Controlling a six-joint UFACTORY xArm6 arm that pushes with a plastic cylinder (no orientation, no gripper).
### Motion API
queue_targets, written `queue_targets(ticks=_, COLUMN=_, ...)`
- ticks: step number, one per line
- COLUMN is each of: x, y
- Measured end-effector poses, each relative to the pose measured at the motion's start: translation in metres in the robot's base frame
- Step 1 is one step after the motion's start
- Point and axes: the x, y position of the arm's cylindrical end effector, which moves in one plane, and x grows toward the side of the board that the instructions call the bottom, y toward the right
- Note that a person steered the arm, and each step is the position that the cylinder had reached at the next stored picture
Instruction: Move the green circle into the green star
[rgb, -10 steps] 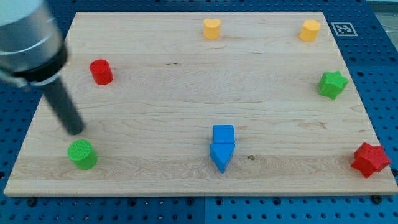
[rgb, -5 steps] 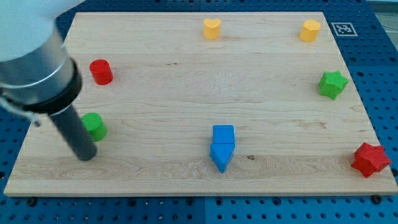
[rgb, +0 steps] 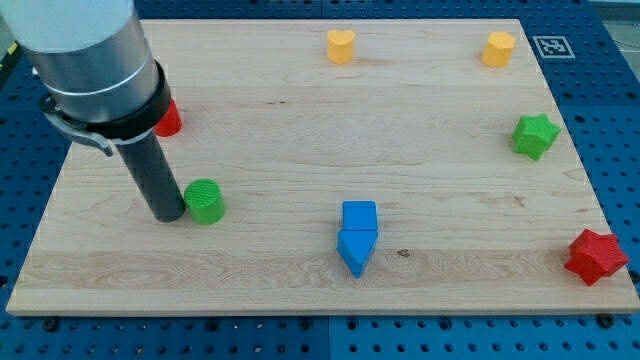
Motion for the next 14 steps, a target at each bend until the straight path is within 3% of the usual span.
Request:
queue_targets(ticks=1, x=-0.010, y=0.025)
queue_targets(ticks=3, x=-0.071, y=0.117)
queue_targets(ticks=5, x=-0.059, y=0.059)
queue_targets(ticks=6, x=-0.035, y=0.067)
queue_targets(ticks=7, x=-0.030, y=0.113)
queue_targets(ticks=9, x=-0.062, y=0.231)
queue_targets(ticks=11, x=-0.067, y=0.265)
queue_targets(ticks=12, x=-0.082, y=0.310)
queue_targets(ticks=14, x=-0.088, y=0.326)
